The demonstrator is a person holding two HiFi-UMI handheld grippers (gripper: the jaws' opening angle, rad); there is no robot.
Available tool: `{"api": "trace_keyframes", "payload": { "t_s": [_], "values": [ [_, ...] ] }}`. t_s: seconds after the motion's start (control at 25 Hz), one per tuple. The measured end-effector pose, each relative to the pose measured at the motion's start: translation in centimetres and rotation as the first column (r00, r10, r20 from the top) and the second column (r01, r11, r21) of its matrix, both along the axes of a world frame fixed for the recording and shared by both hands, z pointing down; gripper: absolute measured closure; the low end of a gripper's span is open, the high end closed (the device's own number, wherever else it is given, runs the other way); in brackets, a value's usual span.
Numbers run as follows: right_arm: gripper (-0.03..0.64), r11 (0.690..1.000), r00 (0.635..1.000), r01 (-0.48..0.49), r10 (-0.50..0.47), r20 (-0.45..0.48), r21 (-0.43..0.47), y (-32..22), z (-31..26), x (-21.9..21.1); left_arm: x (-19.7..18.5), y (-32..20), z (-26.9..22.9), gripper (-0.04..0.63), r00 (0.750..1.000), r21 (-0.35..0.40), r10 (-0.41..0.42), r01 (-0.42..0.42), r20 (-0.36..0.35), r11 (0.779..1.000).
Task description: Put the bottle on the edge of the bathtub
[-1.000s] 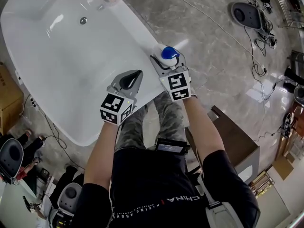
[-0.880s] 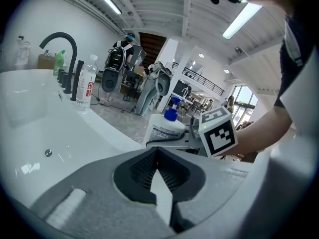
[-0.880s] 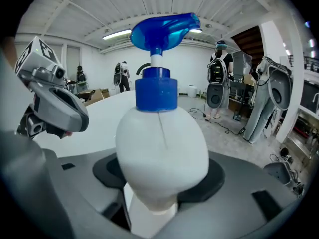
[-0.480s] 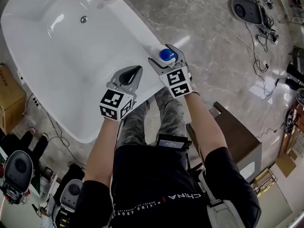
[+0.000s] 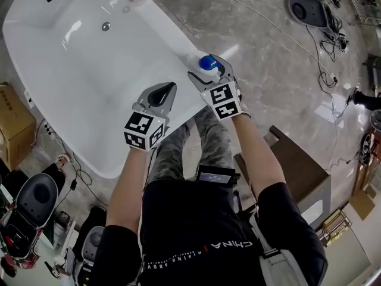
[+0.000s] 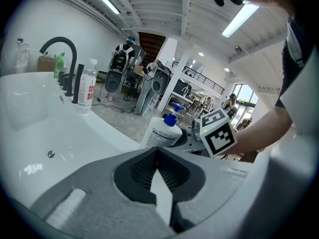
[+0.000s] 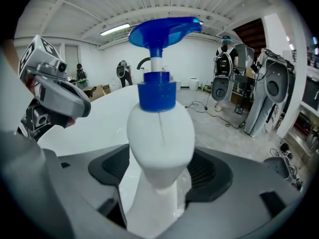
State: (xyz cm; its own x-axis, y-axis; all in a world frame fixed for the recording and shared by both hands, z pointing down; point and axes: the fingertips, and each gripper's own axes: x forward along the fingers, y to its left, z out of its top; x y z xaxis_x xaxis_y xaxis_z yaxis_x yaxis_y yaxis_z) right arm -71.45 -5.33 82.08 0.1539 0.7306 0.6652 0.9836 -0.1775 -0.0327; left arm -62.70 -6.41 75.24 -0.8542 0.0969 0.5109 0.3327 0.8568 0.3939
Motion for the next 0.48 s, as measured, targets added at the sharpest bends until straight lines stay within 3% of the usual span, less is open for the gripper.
{"api": "trace_keyframes", "payload": {
  "t_s": [0.2,0.36,0.4,0.48],
  "values": [
    [0.258,0.999,0.999,-0.037,0.037,0.006,0.018,-1.3,-1.1,-1.2,0.3,-0.2,-0.7,0.586,1.000,-0.005,0.014,-0.014,-0.010,1.000],
    [0.259,0.996,0.999,-0.017,0.014,0.036,0.085,-4.4,-2.4,-1.8,1.6,-0.7,-1.0,0.586,0.999,0.003,0.035,-0.034,-0.042,0.999],
    [0.279,0.994,0.999,-0.010,0.006,0.038,0.107,-5.3,-3.0,-1.8,2.0,-1.0,-1.2,0.586,0.998,0.009,0.037,-0.036,-0.053,0.999],
    [0.394,0.990,0.999,-0.011,0.004,0.048,0.138,-7.0,-4.5,-2.0,2.2,-1.6,-2.1,0.586,0.997,0.015,0.047,-0.046,-0.067,0.999]
  ]
}}
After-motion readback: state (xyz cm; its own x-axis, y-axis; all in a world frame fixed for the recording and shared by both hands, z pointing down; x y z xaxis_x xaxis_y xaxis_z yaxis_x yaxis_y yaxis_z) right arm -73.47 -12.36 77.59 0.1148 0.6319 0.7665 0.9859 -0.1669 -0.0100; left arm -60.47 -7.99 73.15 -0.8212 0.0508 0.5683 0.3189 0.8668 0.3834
